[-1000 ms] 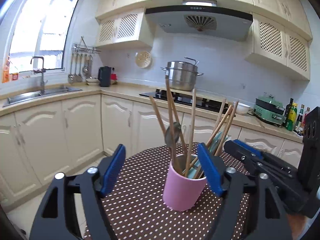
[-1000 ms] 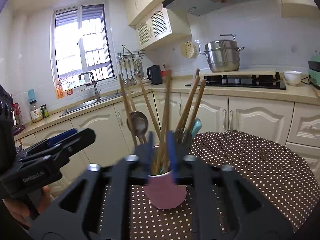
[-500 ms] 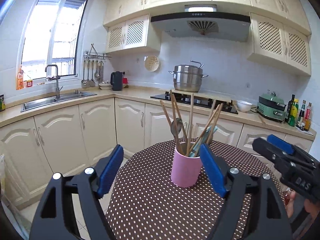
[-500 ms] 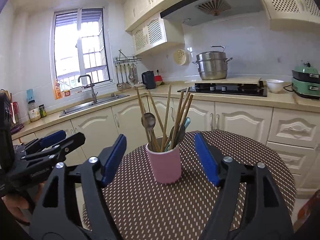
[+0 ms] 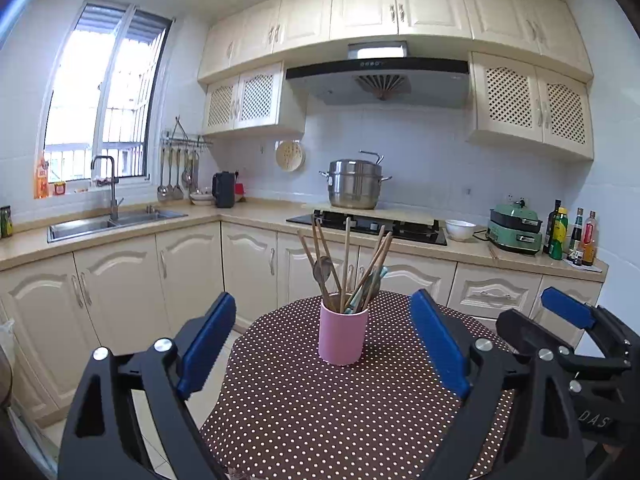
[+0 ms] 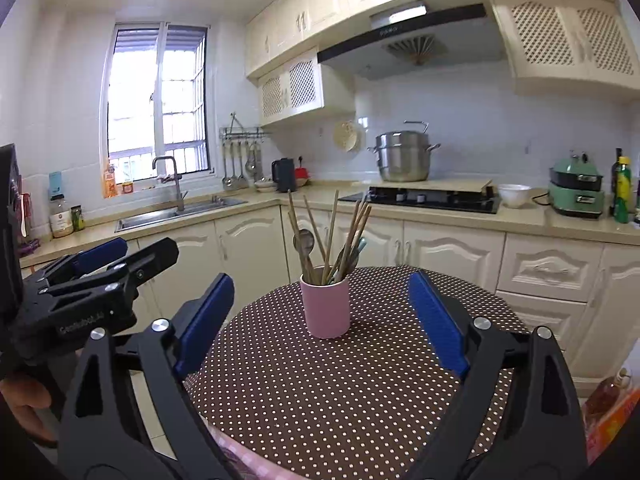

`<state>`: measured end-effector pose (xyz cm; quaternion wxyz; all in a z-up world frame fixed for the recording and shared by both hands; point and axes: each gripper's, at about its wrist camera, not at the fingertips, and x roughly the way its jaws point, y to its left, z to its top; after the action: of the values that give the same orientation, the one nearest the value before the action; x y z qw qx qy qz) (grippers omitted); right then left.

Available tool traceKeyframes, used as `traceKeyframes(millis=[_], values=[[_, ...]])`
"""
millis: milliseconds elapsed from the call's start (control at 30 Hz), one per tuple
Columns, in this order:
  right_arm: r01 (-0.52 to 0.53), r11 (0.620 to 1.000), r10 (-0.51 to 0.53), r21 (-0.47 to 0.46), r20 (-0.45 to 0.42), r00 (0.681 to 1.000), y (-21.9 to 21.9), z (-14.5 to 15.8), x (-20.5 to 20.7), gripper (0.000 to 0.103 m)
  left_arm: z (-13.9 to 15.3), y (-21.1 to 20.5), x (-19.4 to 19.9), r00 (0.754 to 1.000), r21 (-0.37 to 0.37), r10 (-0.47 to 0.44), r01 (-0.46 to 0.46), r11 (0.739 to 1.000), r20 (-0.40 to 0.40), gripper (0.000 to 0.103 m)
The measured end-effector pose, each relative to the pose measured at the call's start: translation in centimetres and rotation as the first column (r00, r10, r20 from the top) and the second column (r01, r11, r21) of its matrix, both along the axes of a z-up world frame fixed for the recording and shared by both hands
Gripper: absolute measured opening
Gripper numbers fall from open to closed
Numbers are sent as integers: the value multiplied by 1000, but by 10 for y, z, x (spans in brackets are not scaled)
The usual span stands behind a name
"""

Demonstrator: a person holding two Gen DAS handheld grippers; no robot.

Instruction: Organize utensils

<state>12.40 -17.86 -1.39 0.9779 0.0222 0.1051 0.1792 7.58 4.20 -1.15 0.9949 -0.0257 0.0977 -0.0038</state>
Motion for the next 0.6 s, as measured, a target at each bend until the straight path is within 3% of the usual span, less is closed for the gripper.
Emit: traceKeyframes(millis=[400,600], values=[[30,1000,-30,-3,58,998,-8,10,-30,91,10,-16,-41,998,77,24,-28,997,64,90],[33,999,-32,-16,74,997,-6,11,-38,91,12,-13,-49,997,55,26,-30,998,78,90]])
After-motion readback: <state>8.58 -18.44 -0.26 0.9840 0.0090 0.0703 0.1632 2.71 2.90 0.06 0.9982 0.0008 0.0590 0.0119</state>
